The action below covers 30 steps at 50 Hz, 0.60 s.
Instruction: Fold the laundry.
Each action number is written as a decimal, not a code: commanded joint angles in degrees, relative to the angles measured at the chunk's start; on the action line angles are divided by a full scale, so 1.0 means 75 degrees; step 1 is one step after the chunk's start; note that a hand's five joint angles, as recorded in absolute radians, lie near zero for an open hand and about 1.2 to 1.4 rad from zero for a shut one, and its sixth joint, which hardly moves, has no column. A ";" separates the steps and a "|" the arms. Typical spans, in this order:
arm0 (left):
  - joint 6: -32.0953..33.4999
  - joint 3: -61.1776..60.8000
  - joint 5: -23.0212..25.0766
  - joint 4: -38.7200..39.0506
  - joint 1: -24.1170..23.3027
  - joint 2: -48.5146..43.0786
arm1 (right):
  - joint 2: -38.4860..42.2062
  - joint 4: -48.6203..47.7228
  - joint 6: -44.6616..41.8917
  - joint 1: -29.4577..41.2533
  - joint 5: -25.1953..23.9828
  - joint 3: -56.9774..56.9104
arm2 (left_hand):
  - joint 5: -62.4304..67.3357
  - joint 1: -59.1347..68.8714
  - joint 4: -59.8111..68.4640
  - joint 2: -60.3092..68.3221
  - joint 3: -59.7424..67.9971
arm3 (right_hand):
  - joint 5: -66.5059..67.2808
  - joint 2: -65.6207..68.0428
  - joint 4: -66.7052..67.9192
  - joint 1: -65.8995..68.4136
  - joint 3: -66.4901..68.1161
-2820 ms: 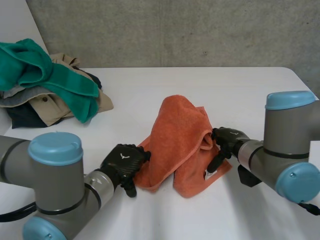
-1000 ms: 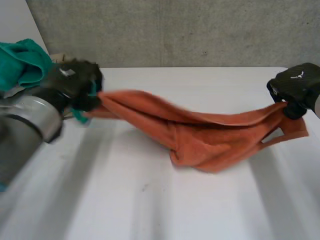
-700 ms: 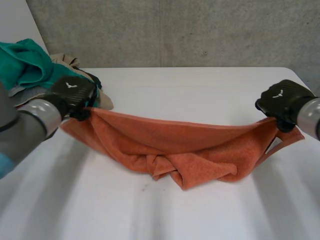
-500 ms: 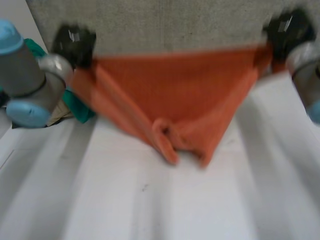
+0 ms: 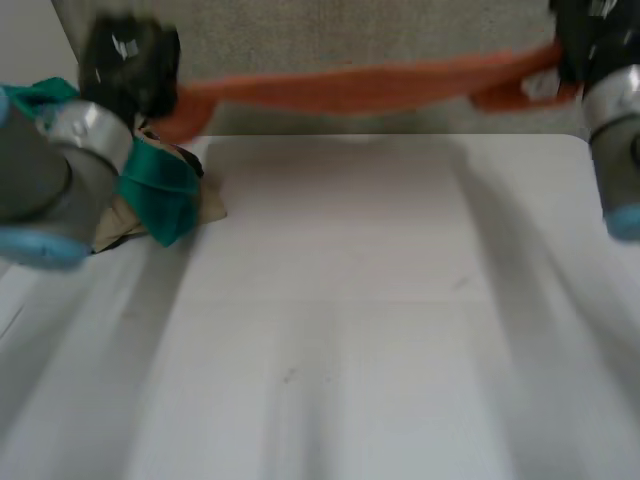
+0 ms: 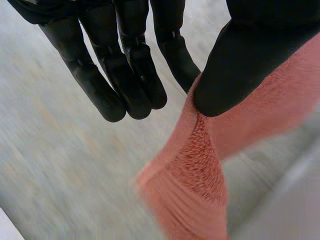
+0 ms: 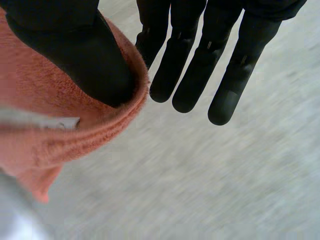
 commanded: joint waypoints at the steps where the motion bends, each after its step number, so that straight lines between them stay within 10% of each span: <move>1: 0.0041 -0.2179 0.0083 0.0924 0.0018 -0.0472 | 0.0245 -0.0112 -0.0067 -0.0368 -0.0876 0.2188 | 0.1817 0.1780 0.1533 0.1539 0.1585 | 0.1543 0.1675 0.1521 0.2052 0.1562; 14: 0.0931 -0.3095 0.0517 0.1394 -0.0005 -0.1493 | 0.0914 0.0016 0.0177 -0.0860 -0.1299 0.3350 | 0.1817 0.1780 0.1533 0.1539 0.1585 | 0.1543 0.1675 0.1521 0.2052 0.1562; 19: 0.0874 -0.2896 0.0493 0.1276 -0.0064 -0.1481 | 0.0785 0.0437 0.0998 -0.1024 -0.1124 0.3105 | 0.1817 0.1780 0.1533 0.1539 0.1585 | -0.1978 -0.1846 -0.1999 -0.1469 -0.1958; 30: 0.0873 -0.2591 0.0493 0.1194 0.0053 -0.1832 | 0.1886 0.2219 0.1375 -0.1271 -0.0666 0.1605 | 0.1817 0.1780 0.1533 0.1539 0.1585 | -0.3350 -0.3218 -0.3371 -0.2840 -0.3330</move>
